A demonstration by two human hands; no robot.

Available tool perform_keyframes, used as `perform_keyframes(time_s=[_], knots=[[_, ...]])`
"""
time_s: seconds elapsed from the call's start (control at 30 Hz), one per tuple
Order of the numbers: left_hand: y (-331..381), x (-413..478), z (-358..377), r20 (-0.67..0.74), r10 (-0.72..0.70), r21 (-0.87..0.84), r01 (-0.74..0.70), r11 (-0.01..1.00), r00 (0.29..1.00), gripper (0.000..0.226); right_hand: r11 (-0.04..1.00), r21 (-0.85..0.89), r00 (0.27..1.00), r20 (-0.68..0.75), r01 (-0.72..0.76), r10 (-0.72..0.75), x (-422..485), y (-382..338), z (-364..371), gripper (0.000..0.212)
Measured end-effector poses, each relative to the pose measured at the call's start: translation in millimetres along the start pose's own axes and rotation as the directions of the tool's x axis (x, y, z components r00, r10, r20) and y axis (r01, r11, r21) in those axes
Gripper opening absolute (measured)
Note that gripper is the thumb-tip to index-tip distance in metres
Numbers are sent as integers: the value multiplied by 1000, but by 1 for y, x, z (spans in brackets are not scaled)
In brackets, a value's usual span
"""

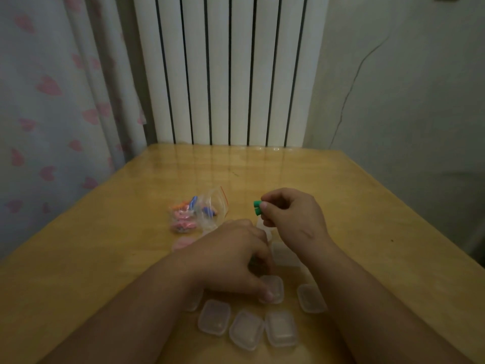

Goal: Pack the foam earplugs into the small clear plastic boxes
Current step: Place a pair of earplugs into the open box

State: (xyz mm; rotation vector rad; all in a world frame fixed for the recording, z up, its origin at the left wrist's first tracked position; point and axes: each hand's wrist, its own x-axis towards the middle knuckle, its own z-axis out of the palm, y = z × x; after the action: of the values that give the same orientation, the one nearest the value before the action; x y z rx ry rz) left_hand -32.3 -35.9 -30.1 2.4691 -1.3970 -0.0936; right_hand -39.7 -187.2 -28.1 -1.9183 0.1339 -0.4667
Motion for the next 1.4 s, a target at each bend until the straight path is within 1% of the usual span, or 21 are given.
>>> perform_keyframes(time_s=[0.07, 0.13, 0.17, 0.23, 0.27, 0.37, 0.47, 0.57, 0.67, 0.87, 0.93, 1.03, 1.1, 1.13, 1.2, 1.27, 1.4], knots=[[-1, -2, -1, -29, -52, -62, 50, 997, 998, 31, 1000, -7, 1000, -17, 12, -12, 0, 1, -1, 14], [-3, -4, -2, -73, -132, -158, 119, 980, 989, 32, 1000, -16, 999, -33, 14, -14, 0, 2, -2, 13], [-5, -5, -3, -112, -175, -242, 144, 959, 978, 33, 1000, -19, 999, -38, 11, -12, 1, 2, -3, 12], [-7, -7, -7, -210, -282, -439, 167, 883, 936, 37, 1000, -8, 999, -42, 6, -7, 1, 4, -3, 11], [-9, -8, -9, -259, -317, -495, 157, 855, 912, 40, 1000, 8, 999, -41, 3, -3, 1, 4, -3, 10], [-18, -9, -16, -359, -365, -557, 117, 822, 859, 37, 999, 50, 1000, -23, -13, 14, 0, 6, -1, 10], [-27, -10, -17, -382, -401, -668, 51, 742, 832, 34, 997, 66, 1000, 6, -30, 29, -1, 6, -1, 16], [-30, -10, -16, -370, -438, -754, 11, 657, 819, 37, 994, 107, 999, 31, -34, 31, -3, 4, -1, 16], [-32, -11, -16, -370, -461, -775, 6, 632, 807, 47, 985, 157, 994, 91, -77, 63, -6, -2, -1, 17], [-29, -11, -16, -367, -449, -774, 1, 634, 814, 61, 965, 221, 976, 192, -143, 101, -8, -5, 0, 12], [-30, -10, -15, -365, -447, -779, -4, 627, 817, 66, 969, 205, 968, 235, -135, 86, -9, -4, 0, 15], [-33, -8, -13, -366, -430, -768, -7, 640, 825, 70, 992, 104, 965, 257, -77, 48, -11, -4, 0, 15], [-33, -8, -12, -372, -430, -748, 9, 664, 823, 64, 999, 35, 976, 218, -34, 26, -11, -4, -1, 14], [-33, -8, -12, -378, -432, -727, 26, 686, 819, 57, 1000, 3, 982, 190, -16, 15, -11, -5, 0, 15], [-35, -8, -12, -391, -431, -703, 38, 710, 813, 36, 998, -60, 990, 143, 25, -16, -11, -5, 0, 17], [-35, -8, -12, -387, -432, -724, 22, 689, 814, 17, 995, -87, 992, 118, 49, -38, -10, -6, 2, 19], [-36, -8, -12, -368, -452, -768, 9, 640, 813, 10, 993, -88, 995, 76, 77, -71, -12, -6, 3, 25]])
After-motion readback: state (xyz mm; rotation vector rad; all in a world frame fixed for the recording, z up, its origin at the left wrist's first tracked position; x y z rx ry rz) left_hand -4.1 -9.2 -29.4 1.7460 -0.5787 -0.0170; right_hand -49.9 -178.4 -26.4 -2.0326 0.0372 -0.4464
